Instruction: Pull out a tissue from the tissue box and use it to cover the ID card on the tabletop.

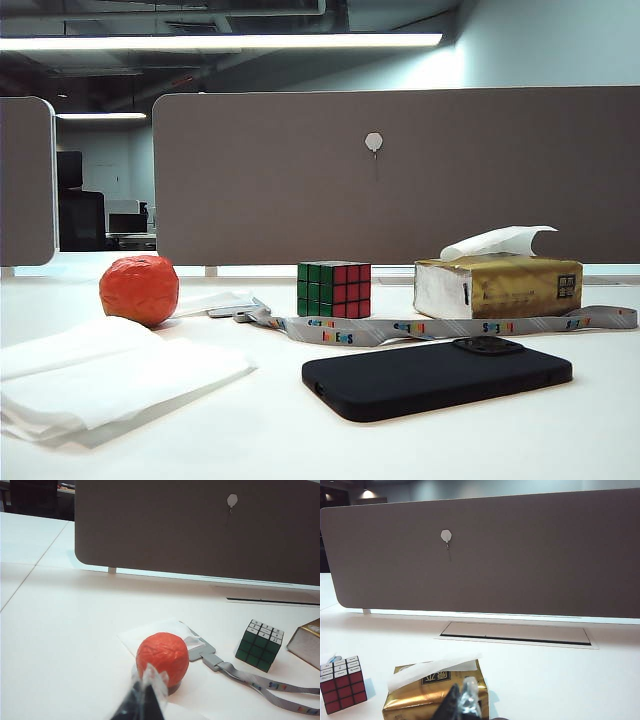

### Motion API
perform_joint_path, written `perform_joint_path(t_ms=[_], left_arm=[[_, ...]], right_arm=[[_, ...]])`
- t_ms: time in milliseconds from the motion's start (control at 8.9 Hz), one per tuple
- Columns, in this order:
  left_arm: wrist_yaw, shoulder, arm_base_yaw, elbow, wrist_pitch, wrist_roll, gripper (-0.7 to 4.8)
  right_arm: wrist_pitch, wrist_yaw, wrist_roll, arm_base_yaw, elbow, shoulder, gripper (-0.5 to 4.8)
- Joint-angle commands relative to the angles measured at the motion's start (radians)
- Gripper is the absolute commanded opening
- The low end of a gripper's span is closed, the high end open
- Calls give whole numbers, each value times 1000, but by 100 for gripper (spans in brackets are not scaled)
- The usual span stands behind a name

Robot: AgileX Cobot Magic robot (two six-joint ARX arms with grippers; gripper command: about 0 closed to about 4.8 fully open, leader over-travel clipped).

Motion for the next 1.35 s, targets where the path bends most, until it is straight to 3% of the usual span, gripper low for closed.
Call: perform_joint_path(t_ms=[112, 449, 562, 674, 899, 1123, 1236, 1348], left_arm=[[3, 1, 0, 4, 3, 0, -6], [3, 1, 0, 4, -7, 0, -6], [3, 1, 0, 4, -11, 0, -6], [2, 1, 0, 4, -11, 0, -6], [2, 1, 0, 4, -11, 0, -6], [2, 1, 0, 4, -11, 1, -6], [-2, 1, 0, 4, -12, 5, -6], [-2, 1, 0, 4, -12, 5, -6]], right_arm=[[87, -50, 38, 46, 0, -1, -5], [85, -23, 17, 118, 0, -1, -5], [83, 76, -5, 191, 0, -1, -5], [75, 89, -12, 210, 0, -1, -5], [41, 90, -26, 209, 0, -1, -5], [-49, 168, -26, 209, 0, -1, -5], [-88, 275, -26, 209, 0, -1, -5], [-93, 286, -26, 209, 0, -1, -5]])
